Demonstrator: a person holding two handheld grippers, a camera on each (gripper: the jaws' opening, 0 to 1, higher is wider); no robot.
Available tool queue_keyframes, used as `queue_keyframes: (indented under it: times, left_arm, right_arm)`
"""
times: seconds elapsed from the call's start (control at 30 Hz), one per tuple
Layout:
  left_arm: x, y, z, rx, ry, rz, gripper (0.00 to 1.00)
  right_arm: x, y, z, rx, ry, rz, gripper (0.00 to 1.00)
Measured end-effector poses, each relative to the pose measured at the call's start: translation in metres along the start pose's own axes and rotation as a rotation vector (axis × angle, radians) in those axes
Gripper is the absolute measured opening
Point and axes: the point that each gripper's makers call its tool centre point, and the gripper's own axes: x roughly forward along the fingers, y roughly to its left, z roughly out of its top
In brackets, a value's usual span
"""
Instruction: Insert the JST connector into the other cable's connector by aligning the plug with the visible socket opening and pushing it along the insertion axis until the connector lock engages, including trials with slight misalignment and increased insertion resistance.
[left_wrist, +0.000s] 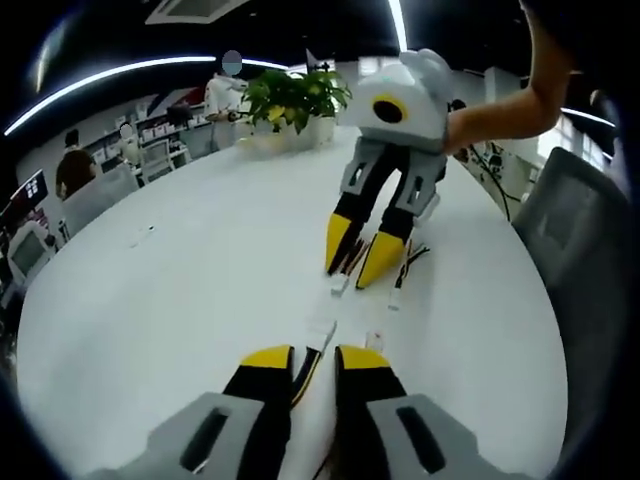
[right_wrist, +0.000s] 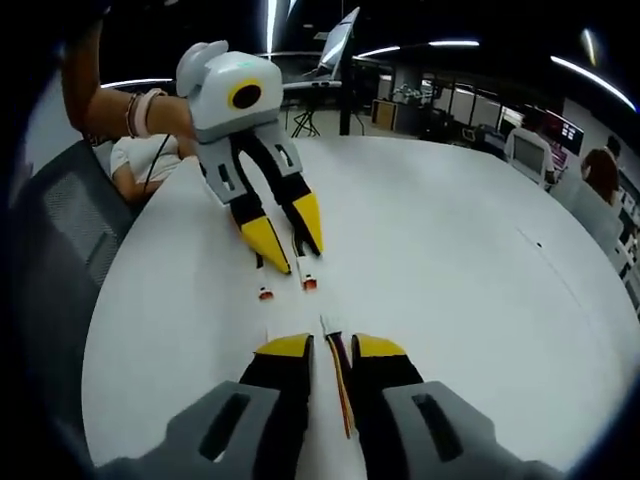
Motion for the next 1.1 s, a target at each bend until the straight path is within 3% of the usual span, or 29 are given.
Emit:
queue_keyframes:
  times: [0.47,0.7,1.1]
  left_arm:
    - [0.0032,-0.0011,0.0013,-0.010,-0.037,-0.020,0.05]
    - [0.0031,-0.0029,0.0030,0.055,-0.054,-0.038,0.05]
    - [0.0053,-0.0036,0.0042,0.063,-0.077,-0.069,0.00]
  right_arm:
    - [0.0033,0.0022,0.0013,0.007,-0.031,0.025,0.06]
    - [0.0036,0.0023,0.0006,0.008,-0.040,0.036,0.05]
    - [0.0068,0.0015,0.0009,-0.002,-0.063,0.050,0.05]
